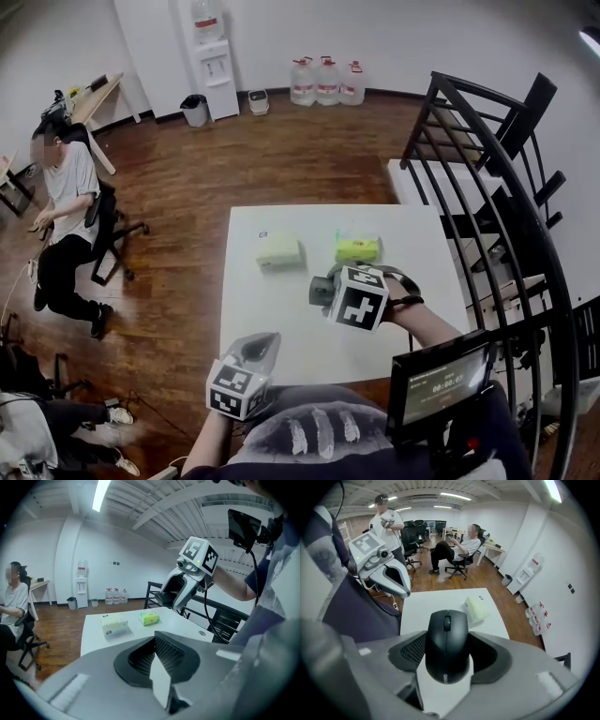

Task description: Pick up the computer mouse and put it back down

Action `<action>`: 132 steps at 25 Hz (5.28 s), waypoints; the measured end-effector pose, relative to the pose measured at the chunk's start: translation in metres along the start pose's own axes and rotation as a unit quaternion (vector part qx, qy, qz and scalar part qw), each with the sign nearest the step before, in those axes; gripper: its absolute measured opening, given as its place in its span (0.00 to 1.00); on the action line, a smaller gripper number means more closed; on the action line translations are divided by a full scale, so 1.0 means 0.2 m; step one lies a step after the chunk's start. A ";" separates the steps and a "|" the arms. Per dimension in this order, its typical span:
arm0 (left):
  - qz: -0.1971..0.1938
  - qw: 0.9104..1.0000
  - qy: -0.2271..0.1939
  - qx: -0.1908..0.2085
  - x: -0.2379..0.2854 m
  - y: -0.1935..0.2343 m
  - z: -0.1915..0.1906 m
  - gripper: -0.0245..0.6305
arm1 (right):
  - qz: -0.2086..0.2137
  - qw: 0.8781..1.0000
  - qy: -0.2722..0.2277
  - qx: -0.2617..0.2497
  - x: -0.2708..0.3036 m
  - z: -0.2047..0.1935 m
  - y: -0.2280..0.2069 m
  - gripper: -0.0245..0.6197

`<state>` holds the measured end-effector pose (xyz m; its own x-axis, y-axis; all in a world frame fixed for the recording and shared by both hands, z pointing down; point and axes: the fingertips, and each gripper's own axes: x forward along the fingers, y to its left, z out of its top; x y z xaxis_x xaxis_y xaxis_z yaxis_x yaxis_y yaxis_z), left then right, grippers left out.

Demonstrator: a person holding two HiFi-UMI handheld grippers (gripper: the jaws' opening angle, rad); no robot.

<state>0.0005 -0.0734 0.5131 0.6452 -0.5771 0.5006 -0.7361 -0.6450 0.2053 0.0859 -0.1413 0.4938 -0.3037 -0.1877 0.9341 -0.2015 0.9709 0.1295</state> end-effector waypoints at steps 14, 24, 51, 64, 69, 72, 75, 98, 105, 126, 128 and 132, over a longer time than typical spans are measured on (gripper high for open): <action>0.020 1.000 -0.012 -0.004 -0.06 -0.09 0.04 0.06 | 0.011 0.997 -0.011 -0.078 -0.24 0.07 0.16 0.49; 0.054 0.997 -0.049 0.004 -0.13 -0.06 0.14 0.06 | 0.004 0.991 -0.021 -0.135 -0.42 0.13 0.25 0.49; 0.127 0.987 -0.097 0.008 -0.53 0.18 0.05 0.06 | -0.006 0.987 -0.017 -0.161 -0.32 0.43 0.44 0.49; 0.076 0.994 -0.081 -0.010 -0.67 0.39 -0.18 0.06 | -0.028 0.995 0.000 -0.096 -0.21 0.65 0.55 0.49; 0.051 0.995 -0.083 0.001 -0.67 0.39 -0.15 0.06 | -0.062 0.996 0.008 -0.059 -0.25 0.65 0.50 0.49; 0.049 0.995 -0.087 0.006 -0.67 0.40 -0.14 0.06 | -0.076 0.996 0.004 -0.050 -0.29 0.63 0.48 0.49; 0.045 0.995 -0.089 0.007 -0.66 0.40 -0.14 0.06 | -0.094 0.995 -0.007 -0.041 -0.32 0.63 0.44 0.49; 0.095 0.993 -0.063 -0.011 -0.23 0.24 0.05 0.06 | -0.126 0.985 -0.083 0.087 -0.33 0.12 -0.22 0.49; 0.114 0.992 -0.049 -0.026 -0.20 0.29 0.00 0.06 | -0.100 0.989 -0.066 0.091 -0.16 0.07 -0.29 0.49; 0.108 0.992 -0.024 -0.054 -0.22 0.54 -0.17 0.06 | -0.034 0.969 -0.002 0.244 0.59 -0.07 -0.35 0.49; 0.108 0.992 -0.022 -0.056 -0.23 0.58 -0.20 0.06 | -0.039 0.965 0.003 0.260 0.68 -0.08 -0.36 0.49; 0.107 0.992 -0.018 -0.062 -0.23 0.60 -0.25 0.06 | -0.067 0.950 -0.003 0.305 0.82 -0.16 -0.43 0.49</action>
<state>-0.1278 -0.0996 0.5568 0.4761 -0.7132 0.5145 -0.8754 -0.4399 0.2003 0.0832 -0.2506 0.6456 -0.2412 -0.3066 0.9208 -0.7401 0.6719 0.0299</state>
